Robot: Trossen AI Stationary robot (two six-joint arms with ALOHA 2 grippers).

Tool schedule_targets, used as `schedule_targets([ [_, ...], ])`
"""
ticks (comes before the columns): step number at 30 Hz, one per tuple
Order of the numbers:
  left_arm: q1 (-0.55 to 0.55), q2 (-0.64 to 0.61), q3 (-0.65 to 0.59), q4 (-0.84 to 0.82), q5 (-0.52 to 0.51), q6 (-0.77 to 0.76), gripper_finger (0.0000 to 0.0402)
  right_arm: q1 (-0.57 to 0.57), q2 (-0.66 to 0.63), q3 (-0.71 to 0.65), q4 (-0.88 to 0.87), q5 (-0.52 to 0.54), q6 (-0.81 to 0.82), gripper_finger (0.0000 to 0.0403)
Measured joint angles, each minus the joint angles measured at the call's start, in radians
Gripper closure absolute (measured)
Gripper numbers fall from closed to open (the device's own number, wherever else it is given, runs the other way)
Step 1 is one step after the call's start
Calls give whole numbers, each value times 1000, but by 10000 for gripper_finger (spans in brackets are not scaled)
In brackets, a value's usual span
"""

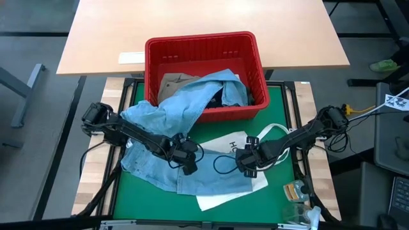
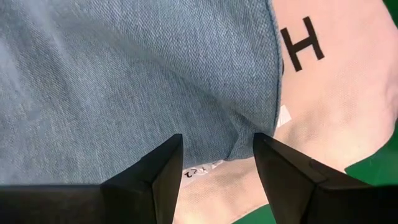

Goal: Fold Laundry from Bin
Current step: Fold the blue jeans

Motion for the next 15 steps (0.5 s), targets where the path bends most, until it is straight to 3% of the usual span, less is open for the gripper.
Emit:
schedule_targets([
  [8, 1, 115, 0, -30, -10, 0, 301, 1, 2, 0, -14, -5, 0, 205],
  [15, 1, 134, 1, -36, -28, -4, 301, 1, 41, 1, -34, -12, -1, 205],
])
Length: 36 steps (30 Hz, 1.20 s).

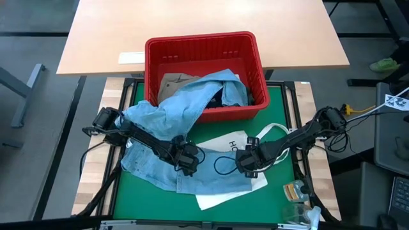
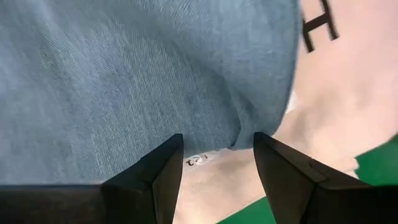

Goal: Fold Laundry from Bin
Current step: Fold the blue jeans

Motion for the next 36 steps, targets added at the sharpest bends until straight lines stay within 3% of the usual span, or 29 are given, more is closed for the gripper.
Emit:
schedule_targets([
  [9, 1, -102, -1, -20, 56, -2, 301, -1, 8, 71, -259, -7, 27, 205],
  [14, -5, -159, -1, -2, 156, 1, 301, 4, 8, 160, -343, -7, 47, 205],
  [17, -33, -166, -1, 64, 226, 1, 301, 27, 7, 192, -276, -11, 39, 205],
  [21, -98, -154, -1, 163, 266, 1, 301, 87, 7, 182, -59, -25, 34, 205],
  [25, -169, -144, -1, 188, 226, -15, 301, 147, 22, 146, 65, -62, 32, 205],
  [30, -260, -102, 0, 196, 131, -75, 301, 213, 72, 93, 112, -83, 78, 205],
  [36, -312, -18, 0, 204, 113, -109, 301, 252, 142, 70, 122, -191, 105, 205],
])
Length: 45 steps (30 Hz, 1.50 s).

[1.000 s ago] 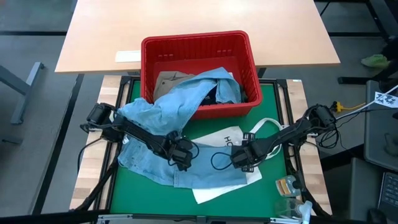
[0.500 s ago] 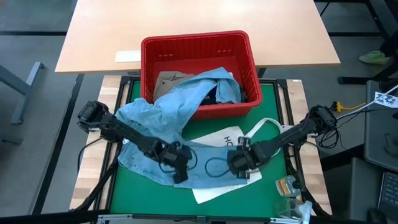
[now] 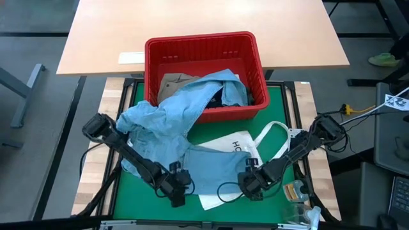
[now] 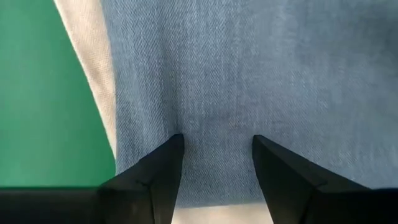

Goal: Fold Laundry from Bin
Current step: Fold the blue jeans

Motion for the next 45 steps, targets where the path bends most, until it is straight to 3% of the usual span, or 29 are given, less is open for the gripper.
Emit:
schedule_targets([
  [6, -12, 26, 0, 35, 19, -26, 301, 9, 15, 4, -23, -166, 9, 205],
  [12, -4, -41, 0, 23, 18, -26, 301, 10, 21, 36, -193, -292, 13, 205],
  [20, -9, -141, 0, -206, 34, -86, 301, 10, 25, 54, -296, -282, 12, 205],
  [26, -53, -141, 0, -390, 163, -252, 301, 10, 25, 55, -299, -280, 14, 205],
  [29, -96, -135, 0, -436, 180, -315, 301, 10, 25, 55, -299, -279, 14, 205],
  [35, -155, -73, 0, -392, 174, -381, 301, 10, 24, 56, -299, -275, 15, 205],
  [45, -176, 3, 3, -269, 387, -443, 301, 10, 17, 77, -309, -266, 13, 205],
])
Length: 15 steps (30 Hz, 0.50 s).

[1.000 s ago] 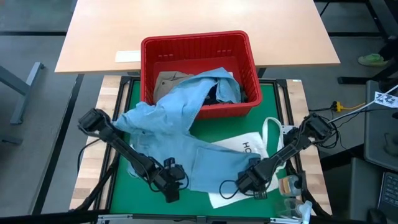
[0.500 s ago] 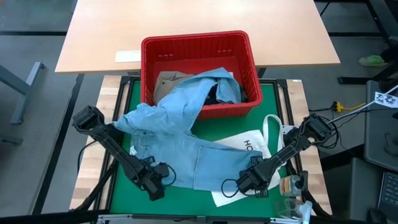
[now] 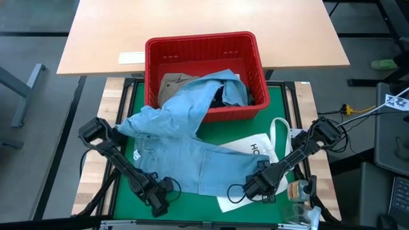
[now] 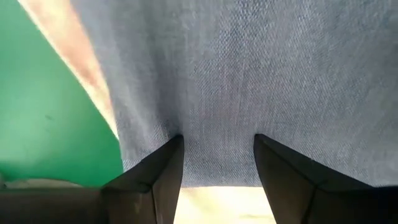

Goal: Fold Laundry from Bin
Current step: Fold the blue jeans

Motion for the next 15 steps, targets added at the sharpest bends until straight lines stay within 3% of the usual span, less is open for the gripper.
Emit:
schedule_targets([
  [7, -6, -33, -4, 31, 57, -3, 301, 0, -23, 97, -63, 72, -2, 205],
  [15, -4, -41, -4, 174, -14, 4, 301, 4, -24, 190, -261, 151, -27, 205],
])
